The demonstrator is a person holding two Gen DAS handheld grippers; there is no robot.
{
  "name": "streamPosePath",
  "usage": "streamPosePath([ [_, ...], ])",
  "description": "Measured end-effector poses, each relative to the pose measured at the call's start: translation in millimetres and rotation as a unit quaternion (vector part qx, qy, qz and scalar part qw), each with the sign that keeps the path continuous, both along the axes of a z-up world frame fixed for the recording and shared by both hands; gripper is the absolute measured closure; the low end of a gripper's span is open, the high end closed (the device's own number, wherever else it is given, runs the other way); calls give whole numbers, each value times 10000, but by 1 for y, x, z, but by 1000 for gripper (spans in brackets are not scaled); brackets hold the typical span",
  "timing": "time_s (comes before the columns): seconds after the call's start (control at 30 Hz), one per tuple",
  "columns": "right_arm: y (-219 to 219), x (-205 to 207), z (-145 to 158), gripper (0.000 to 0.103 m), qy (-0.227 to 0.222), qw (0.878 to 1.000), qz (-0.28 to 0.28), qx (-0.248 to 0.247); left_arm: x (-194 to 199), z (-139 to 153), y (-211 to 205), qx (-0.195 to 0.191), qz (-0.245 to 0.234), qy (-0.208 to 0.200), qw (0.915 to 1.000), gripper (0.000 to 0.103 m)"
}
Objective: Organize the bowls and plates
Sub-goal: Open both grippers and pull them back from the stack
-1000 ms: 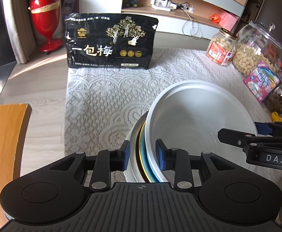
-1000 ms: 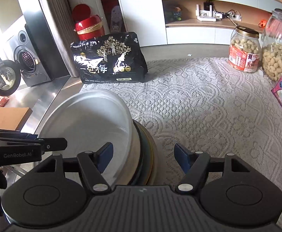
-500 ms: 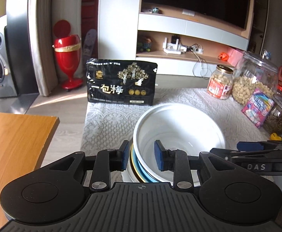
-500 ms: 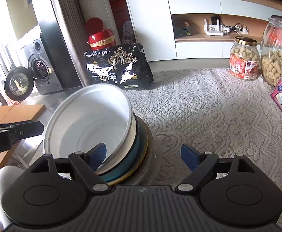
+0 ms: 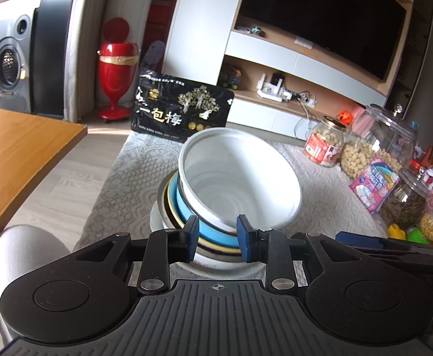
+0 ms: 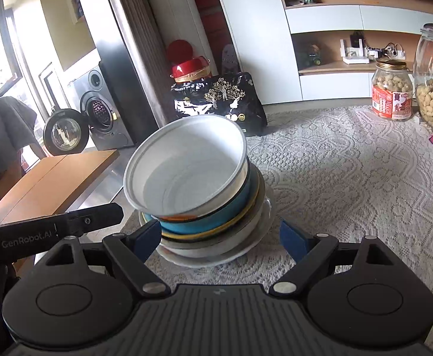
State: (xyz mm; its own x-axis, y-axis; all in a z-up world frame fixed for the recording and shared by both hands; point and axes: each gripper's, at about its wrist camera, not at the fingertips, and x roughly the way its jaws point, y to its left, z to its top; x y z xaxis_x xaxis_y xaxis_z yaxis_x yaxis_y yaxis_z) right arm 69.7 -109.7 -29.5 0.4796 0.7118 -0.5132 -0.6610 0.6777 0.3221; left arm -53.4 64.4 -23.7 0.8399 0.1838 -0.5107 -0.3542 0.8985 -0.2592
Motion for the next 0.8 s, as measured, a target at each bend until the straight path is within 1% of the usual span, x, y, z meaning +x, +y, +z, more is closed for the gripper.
streamPosePath([
  [0.03,-5,-7,-5,14,19,10000,-26,9,-10,-5,-8,50,-11,-59,10000,74],
  [0.1,-15,-22,-16,14,11,9999,-164,-7,-31,-17,-24,269,36,-193,9994,82],
  [0.17,-24,-36,-26,14,-80,9995,-293,-109,-45,-27,-35,429,178,-260,9986,83],
  [0.2,-27,-44,-28,14,-168,9992,-323,-165,-49,-30,-38,427,221,-276,9985,84],
  [0.27,-33,-57,-32,14,-366,9981,-382,-304,-54,-33,-46,383,182,-167,9990,86],
  [0.33,-37,-68,-34,13,-553,9965,-428,-468,-55,-33,-52,434,161,-60,9989,86],
  [0.43,-39,-71,-34,13,-565,9950,-528,-639,-52,-35,-65,716,81,174,9972,86],
  [0.5,-38,-70,-34,13,-536,9947,-534,-701,-48,-39,-69,757,17,402,9963,86],
  [0.57,-37,-72,-35,13,-551,9947,-491,-715,-46,-44,-71,756,-11,541,9957,86],
  [0.67,-35,-73,-34,13,-584,9945,-473,-737,-46,-46,-74,781,-27,575,9953,86],
  [0.8,-36,-71,-35,13,-514,9948,-487,-733,-47,-45,-73,788,-20,581,9952,86],
])
